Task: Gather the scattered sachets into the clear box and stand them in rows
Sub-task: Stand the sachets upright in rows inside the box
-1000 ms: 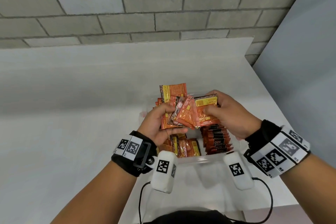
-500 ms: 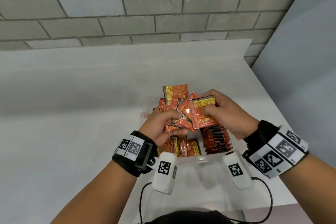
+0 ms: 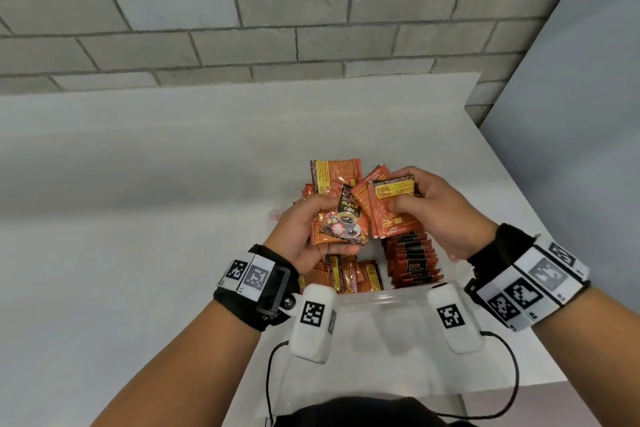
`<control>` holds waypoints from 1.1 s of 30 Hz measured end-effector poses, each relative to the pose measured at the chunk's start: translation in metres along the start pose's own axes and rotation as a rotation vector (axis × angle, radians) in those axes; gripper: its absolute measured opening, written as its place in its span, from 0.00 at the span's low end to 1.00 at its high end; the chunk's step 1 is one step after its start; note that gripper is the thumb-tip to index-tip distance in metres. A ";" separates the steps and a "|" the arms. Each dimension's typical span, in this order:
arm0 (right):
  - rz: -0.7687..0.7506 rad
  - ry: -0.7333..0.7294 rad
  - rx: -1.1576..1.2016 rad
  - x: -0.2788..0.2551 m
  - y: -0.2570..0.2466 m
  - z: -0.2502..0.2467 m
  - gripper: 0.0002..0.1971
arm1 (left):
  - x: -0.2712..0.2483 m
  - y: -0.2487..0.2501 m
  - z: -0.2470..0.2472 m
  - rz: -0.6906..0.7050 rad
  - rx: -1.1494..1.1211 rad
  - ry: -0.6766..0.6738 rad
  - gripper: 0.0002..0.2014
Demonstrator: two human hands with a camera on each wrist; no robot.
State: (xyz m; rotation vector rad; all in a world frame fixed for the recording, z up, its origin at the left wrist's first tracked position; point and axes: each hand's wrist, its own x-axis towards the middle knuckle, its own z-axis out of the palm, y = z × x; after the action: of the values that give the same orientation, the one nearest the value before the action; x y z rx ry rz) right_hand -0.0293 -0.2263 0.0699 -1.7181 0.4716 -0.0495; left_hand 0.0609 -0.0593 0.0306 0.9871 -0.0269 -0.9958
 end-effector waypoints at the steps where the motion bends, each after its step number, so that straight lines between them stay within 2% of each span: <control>1: 0.013 0.003 0.014 0.001 0.000 0.001 0.11 | 0.000 0.000 0.000 0.008 0.013 -0.008 0.09; 4: 0.063 0.007 0.101 0.002 0.002 0.003 0.09 | -0.002 -0.002 0.003 0.060 0.044 -0.028 0.16; 8: 0.149 -0.039 0.224 0.002 0.005 0.008 0.09 | 0.000 -0.007 0.002 0.138 0.051 -0.005 0.15; 12: 0.150 -0.013 0.209 0.001 0.009 0.011 0.11 | 0.000 -0.009 0.001 0.164 0.082 0.000 0.15; 17: 0.151 0.011 0.256 0.000 0.010 0.008 0.11 | 0.000 -0.008 -0.001 0.112 -0.083 0.003 0.09; 21: 0.213 -0.033 0.395 -0.002 0.011 0.008 0.11 | 0.003 -0.009 -0.001 0.176 -0.068 0.045 0.10; 29: 0.329 -0.039 0.673 0.000 0.014 0.026 0.14 | 0.006 -0.012 0.009 0.337 0.024 0.101 0.18; 33: 0.348 -0.003 0.663 0.001 0.015 0.030 0.11 | 0.008 -0.013 0.011 0.363 0.029 0.144 0.23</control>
State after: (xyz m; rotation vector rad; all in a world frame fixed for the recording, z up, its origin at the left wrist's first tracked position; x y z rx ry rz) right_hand -0.0241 -0.2009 0.0495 -0.9740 0.6594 0.0450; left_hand 0.0514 -0.0744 0.0247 1.0344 -0.0979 -0.5925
